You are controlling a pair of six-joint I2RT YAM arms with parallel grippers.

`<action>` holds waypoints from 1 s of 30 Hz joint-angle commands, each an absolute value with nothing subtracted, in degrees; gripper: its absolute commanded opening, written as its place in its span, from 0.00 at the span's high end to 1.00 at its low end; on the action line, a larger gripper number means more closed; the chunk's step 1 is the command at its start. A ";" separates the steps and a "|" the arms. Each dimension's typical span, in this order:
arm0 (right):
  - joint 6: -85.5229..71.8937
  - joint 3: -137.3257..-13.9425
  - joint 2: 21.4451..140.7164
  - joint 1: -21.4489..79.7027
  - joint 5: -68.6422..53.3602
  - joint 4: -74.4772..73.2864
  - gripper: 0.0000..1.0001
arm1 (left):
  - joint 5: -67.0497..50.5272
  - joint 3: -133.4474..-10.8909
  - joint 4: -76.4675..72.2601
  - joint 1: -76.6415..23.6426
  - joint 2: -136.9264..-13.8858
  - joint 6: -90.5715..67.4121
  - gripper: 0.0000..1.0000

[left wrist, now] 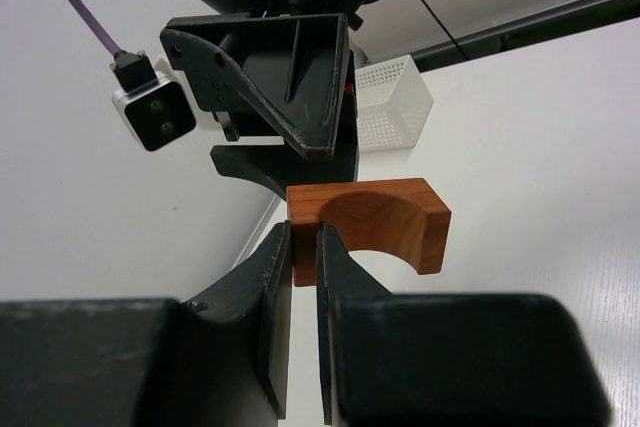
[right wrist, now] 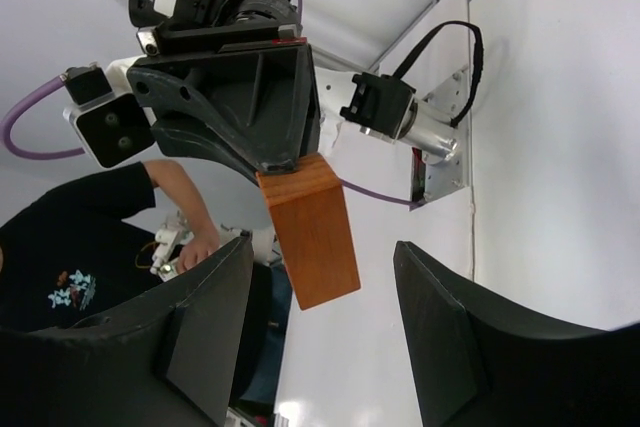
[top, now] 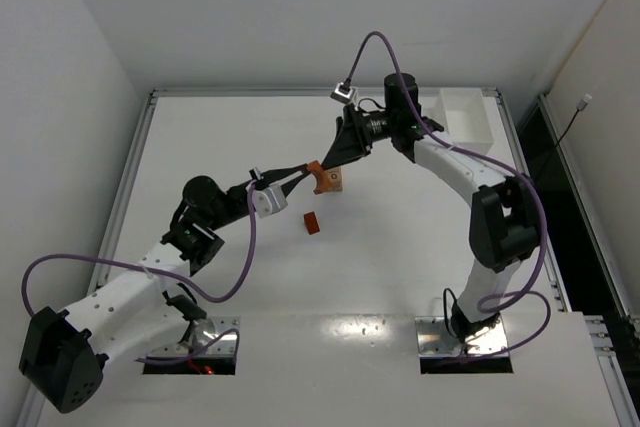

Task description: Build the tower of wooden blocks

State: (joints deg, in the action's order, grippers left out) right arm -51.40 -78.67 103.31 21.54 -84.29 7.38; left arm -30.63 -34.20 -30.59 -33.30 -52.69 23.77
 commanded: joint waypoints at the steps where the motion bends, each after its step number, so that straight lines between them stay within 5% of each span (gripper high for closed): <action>1: -49.83 -78.75 99.85 22.32 -91.14 9.14 0.44 | -32.17 -33.84 -35.33 -33.93 -51.77 25.31 1.00; 18: -49.83 -76.55 98.79 23.91 -91.14 10.20 0.44 | -32.17 -33.84 -36.47 -33.93 -52.29 25.31 1.00; 30: -49.83 -77.08 98.79 23.91 -91.14 10.72 0.81 | -32.17 -33.84 -36.47 -33.93 -52.29 26.36 1.00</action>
